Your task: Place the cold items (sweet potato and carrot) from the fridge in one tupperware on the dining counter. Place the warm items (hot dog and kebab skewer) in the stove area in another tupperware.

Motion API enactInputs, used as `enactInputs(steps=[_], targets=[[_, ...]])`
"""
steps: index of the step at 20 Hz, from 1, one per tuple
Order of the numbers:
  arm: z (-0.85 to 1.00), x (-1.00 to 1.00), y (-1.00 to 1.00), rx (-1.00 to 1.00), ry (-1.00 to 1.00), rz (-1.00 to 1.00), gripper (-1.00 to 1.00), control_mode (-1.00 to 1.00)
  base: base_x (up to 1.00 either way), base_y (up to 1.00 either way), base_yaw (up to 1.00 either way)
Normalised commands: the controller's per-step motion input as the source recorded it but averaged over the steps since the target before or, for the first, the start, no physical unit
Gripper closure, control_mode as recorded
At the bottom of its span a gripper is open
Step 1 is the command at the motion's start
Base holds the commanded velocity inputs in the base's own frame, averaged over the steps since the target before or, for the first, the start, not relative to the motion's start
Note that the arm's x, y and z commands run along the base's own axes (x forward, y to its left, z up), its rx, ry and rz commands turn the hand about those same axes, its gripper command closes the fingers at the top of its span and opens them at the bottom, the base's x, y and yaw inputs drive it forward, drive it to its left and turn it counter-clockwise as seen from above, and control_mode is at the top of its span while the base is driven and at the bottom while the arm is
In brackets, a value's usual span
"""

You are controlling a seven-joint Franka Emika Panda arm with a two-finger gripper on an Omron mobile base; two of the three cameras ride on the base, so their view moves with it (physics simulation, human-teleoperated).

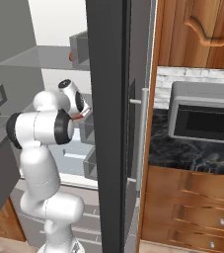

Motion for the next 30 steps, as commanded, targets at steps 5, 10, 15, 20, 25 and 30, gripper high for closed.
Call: enactInputs(steps=[5,10,15,20,25,30], targets=[[0.0,-0.76,0.0,0.05,-0.15,-0.09,1.0,-1.0,0.0,0.0,0.0],[0.26,-0.77,0.0,0.09,-0.02,-0.02,1.0,-1.0,0.0,0.0,0.0],[0.37,-0.69,0.0,0.06,0.02,0.0,1.0,-1.0,0.0,0.0,0.0],[0.4,-0.69,0.0,0.0,0.02,0.0,1.0,-1.0,0.0,0.0,0.0],[0.49,-0.71,0.0,0.0,0.03,0.0,1.0,-1.0,0.0,0.0,0.0],[0.48,-0.65,0.0,0.0,0.05,0.0,1.0,-1.0,0.0,0.0,0.0]])
